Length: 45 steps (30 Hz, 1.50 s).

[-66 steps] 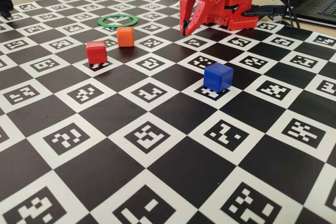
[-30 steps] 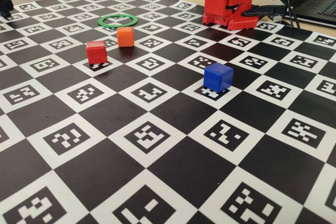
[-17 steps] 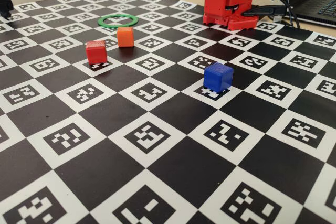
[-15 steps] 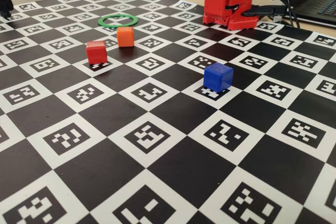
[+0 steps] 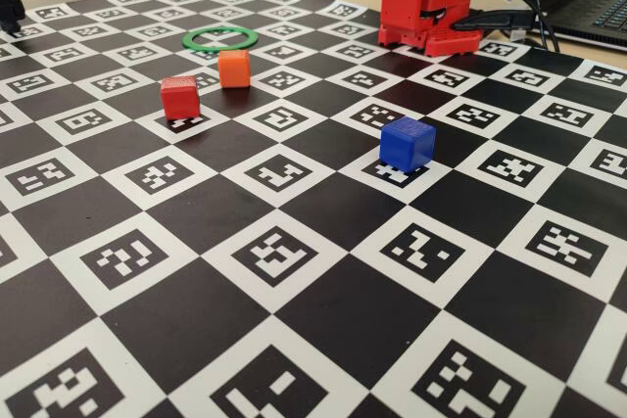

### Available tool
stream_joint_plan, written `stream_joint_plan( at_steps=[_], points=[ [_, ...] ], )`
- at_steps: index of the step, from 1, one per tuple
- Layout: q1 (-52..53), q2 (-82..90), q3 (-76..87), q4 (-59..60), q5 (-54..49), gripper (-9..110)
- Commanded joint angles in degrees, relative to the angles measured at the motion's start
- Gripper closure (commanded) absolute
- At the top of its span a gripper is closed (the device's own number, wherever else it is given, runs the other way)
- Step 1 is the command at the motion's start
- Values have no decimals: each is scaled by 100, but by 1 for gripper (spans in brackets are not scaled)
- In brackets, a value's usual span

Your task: Grab the red cube then put it in the green circle then put the blue cube on top and finally the orange cube on top

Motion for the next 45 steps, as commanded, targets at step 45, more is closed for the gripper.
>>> stream_joint_plan(
  at_steps=[45],
  points=[
    [853,-1459,1450,-2408,1784,59]
  ],
)
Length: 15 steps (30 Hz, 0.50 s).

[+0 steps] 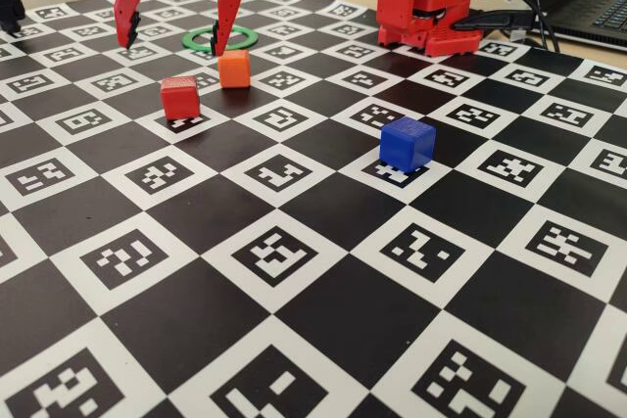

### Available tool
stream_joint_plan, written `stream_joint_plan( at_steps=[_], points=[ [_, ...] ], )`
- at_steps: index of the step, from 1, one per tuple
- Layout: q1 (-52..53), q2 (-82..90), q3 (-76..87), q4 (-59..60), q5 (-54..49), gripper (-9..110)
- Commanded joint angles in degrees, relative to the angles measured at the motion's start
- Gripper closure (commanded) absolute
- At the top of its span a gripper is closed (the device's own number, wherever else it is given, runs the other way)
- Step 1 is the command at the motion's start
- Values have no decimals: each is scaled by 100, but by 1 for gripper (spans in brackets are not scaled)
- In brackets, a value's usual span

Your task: Grab the red cube then put it in the green circle then put the blue cube on top and finally the orange cube on top

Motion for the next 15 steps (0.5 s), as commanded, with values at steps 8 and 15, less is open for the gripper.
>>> stream_joint_plan(
  at_steps=[8,15],
  points=[
    [105,-158,0,-475,-97,59],
    [149,-334,70,-677,-229,60]
  ],
)
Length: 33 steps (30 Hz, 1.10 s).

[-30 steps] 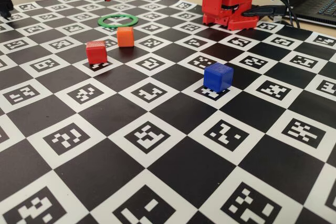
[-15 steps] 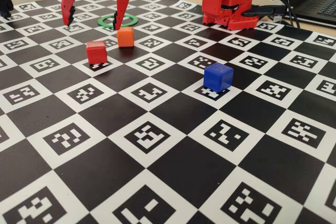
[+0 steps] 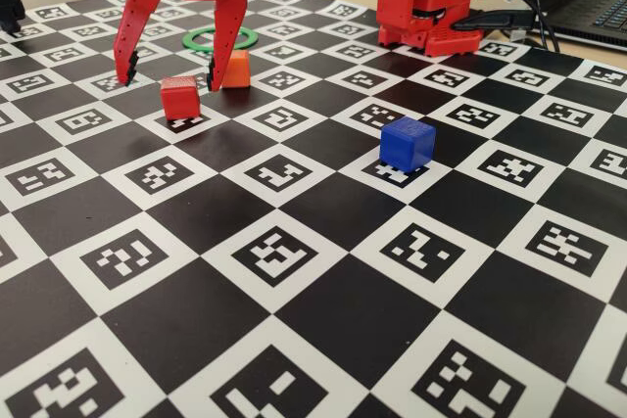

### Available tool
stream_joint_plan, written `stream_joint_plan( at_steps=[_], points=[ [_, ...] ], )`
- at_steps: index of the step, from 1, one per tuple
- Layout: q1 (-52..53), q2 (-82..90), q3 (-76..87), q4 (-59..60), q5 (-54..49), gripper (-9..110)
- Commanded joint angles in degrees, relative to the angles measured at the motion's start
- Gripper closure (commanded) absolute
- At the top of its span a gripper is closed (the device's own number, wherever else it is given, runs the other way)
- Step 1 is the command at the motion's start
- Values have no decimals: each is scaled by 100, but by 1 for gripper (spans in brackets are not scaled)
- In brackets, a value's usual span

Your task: Grab the red cube then put it in the green circle then put the blue cube on top and finally the orange cube on top

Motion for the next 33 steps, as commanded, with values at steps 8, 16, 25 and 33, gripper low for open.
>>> stream_joint_plan(
  at_steps=[8,16,25,33],
  points=[
    [149,44,-44,-132,-141,61],
    [114,26,-18,-229,-141,62],
    [97,0,-18,-290,-211,66],
    [53,-9,26,-316,-193,75]
  ],
)
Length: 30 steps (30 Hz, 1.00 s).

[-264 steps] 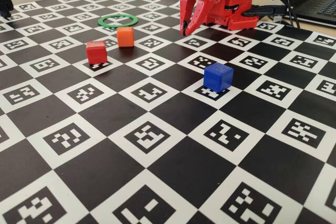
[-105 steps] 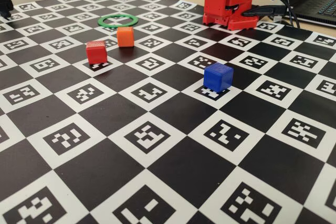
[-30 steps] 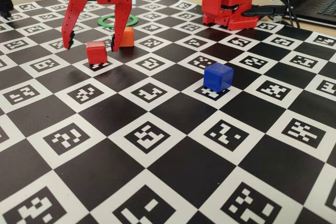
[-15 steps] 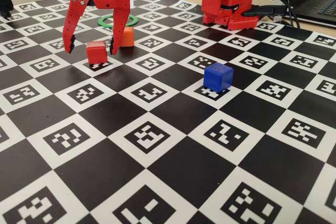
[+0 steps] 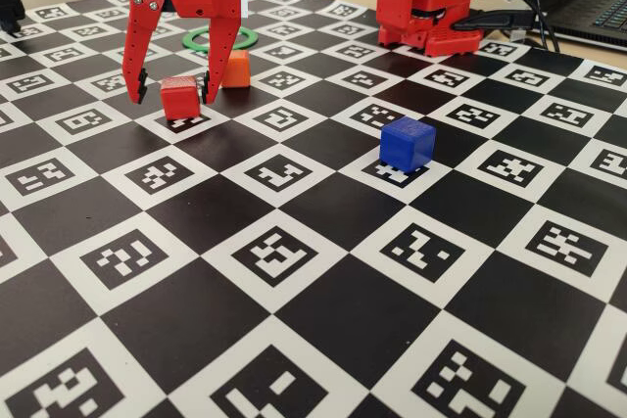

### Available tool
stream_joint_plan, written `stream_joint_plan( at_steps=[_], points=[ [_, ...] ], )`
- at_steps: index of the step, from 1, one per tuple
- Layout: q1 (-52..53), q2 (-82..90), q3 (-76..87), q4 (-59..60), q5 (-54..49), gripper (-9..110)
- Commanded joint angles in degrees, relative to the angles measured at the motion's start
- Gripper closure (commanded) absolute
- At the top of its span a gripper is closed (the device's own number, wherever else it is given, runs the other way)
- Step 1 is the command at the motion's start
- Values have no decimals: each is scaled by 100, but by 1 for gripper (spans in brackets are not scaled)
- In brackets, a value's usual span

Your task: Grab the red cube then put it in the green circle then put the blue cube on top and finally the orange cube on top

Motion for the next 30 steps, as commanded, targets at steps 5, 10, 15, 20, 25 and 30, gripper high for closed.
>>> stream_joint_plan(
  at_steps=[5,10,15,20,25,30],
  points=[
    [-79,149,18,-88,18,80],
    [-79,176,70,-123,0,83],
    [-97,211,123,-176,-88,86],
    [-105,237,123,-185,-246,88],
    [-132,281,132,-185,-299,90],
    [-141,378,185,-185,-387,91]
  ],
)
